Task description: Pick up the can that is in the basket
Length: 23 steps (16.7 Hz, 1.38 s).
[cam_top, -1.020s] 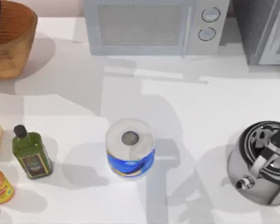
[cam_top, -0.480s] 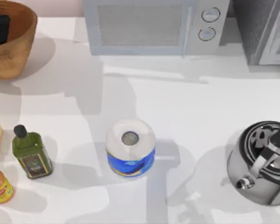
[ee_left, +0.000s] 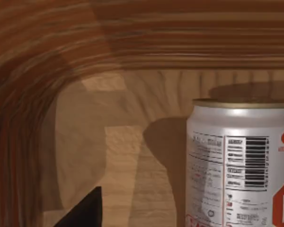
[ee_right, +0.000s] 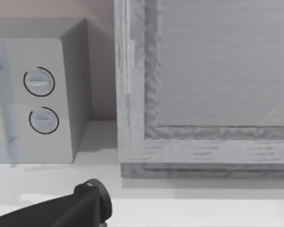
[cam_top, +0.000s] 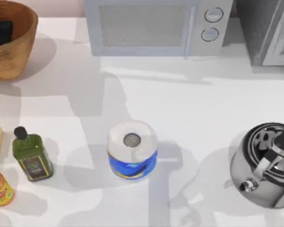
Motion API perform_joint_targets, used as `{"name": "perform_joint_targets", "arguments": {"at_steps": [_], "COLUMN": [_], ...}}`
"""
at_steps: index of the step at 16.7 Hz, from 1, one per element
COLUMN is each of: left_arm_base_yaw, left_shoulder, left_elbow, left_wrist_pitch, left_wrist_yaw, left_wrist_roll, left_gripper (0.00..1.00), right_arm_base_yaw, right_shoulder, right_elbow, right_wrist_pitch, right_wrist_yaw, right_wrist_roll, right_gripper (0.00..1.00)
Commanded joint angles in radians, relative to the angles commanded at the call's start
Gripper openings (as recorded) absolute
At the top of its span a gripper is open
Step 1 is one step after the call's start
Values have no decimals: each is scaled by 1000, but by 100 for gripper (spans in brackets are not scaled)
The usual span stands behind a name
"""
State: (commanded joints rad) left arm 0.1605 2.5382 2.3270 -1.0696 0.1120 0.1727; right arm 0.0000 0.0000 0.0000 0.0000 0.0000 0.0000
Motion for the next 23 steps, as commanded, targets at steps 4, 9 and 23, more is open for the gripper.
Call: {"name": "perform_joint_targets", "arguments": {"at_steps": [4,9,23], "left_arm_base_yaw": [-5,-5,-5], "left_shoulder": [64,65,65], "left_elbow": [-10,-10,-10], "left_wrist_pitch": [74,76,76], "left_wrist_yaw": [0,0,0], "left_wrist_roll": [-4,-4,-4], "left_gripper": [100,85,0], "right_arm_base_yaw": [0,0,0], "right_shoulder": [0,0,0], "right_elbow": [0,0,0], "right_wrist_pitch": [0,0,0], "right_wrist_yaw": [0,0,0], "right_wrist_roll": [0,0,0], "right_gripper": [100,100,100]}}
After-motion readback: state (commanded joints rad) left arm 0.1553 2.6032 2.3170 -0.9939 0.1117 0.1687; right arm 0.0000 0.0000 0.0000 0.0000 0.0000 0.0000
